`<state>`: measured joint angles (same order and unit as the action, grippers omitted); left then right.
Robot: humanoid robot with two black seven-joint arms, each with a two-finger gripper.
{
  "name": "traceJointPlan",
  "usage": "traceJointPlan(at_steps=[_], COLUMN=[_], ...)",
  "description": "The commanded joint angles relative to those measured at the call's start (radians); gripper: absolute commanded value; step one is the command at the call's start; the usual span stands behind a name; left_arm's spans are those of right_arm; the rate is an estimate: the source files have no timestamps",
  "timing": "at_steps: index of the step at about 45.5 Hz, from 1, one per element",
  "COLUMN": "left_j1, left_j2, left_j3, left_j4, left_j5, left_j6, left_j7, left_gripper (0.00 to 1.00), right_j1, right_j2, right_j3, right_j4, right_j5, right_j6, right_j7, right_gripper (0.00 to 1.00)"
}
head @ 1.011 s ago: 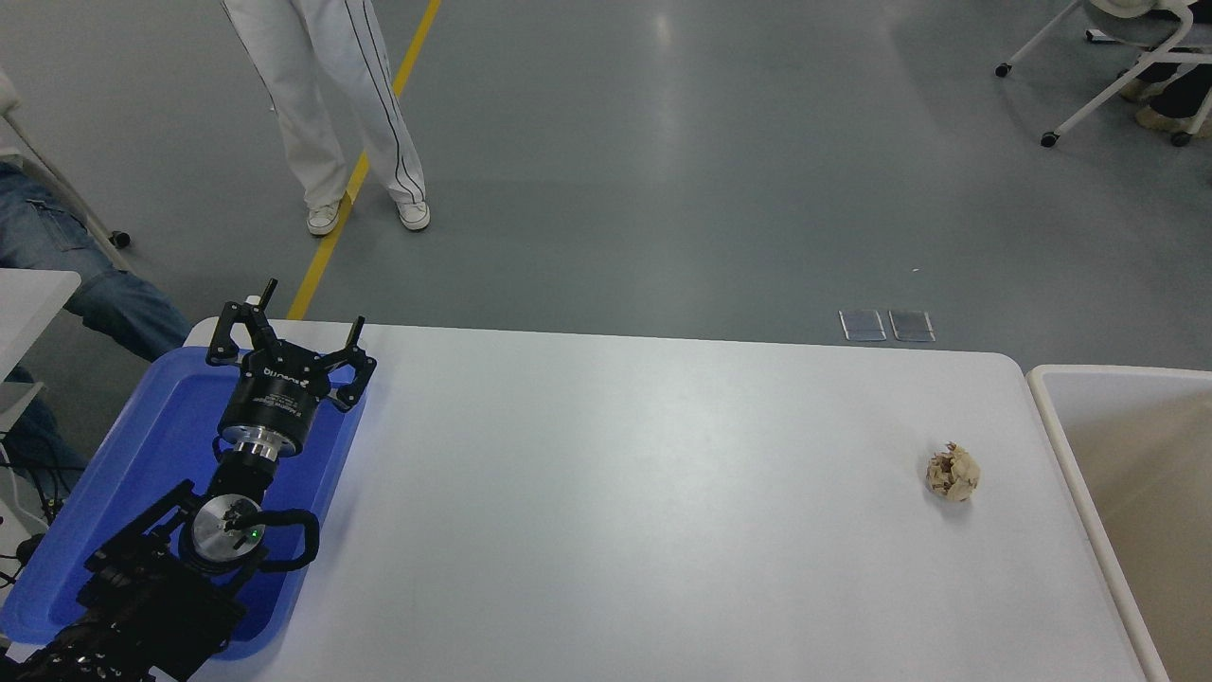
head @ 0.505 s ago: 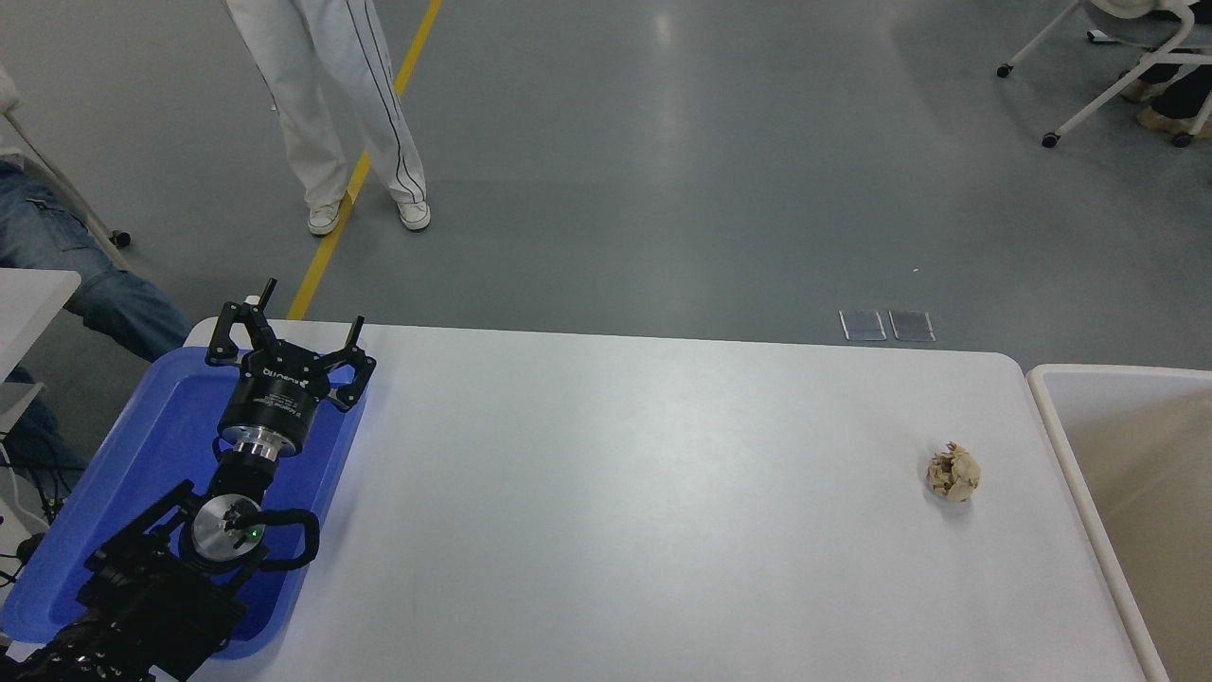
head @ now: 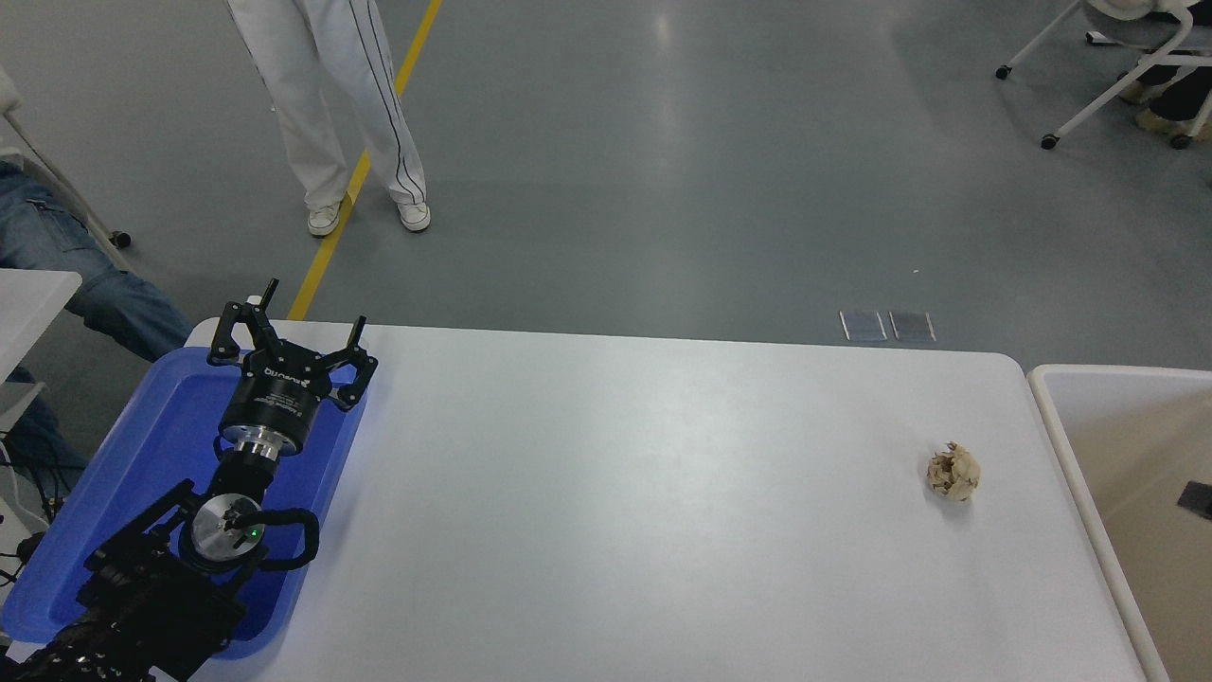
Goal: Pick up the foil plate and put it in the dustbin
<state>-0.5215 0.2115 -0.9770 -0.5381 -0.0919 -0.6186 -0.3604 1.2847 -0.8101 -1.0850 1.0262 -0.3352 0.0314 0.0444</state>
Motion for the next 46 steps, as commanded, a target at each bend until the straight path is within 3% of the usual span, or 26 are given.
traceJointPlan(at_steps=[1,11,34,46], left_j1=[0.000,0.000,0.000,0.000], left_j2=[0.000,0.000,0.000,0.000], left_j3=[0.000,0.000,0.001,0.001], left_j4=[0.000,0.000,0.000,0.001], left_j5=[0.000,0.000,0.000,0.000], left_j6=[0.000,0.000,0.000,0.000], left_j7=[0.000,0.000,0.000,0.000], left_gripper=[1.00,1.00,1.00,1.00], right_j1=[0.297,0.475,0.757,0.814], right_j2=[0.129,0.236,0.462,0.431], right_j3=[-0.251,-0.316,-0.214,-0.102], right_j4=[0.081,0.081,0.195,0.193], right_j5=[0.002,0.001,0.015,0.015], right_j6=[0.341,0.747,0.754,0.754], right_j7=[0.000,0.000,0.000,0.000], right_gripper=[1.00,1.00,1.00,1.00])
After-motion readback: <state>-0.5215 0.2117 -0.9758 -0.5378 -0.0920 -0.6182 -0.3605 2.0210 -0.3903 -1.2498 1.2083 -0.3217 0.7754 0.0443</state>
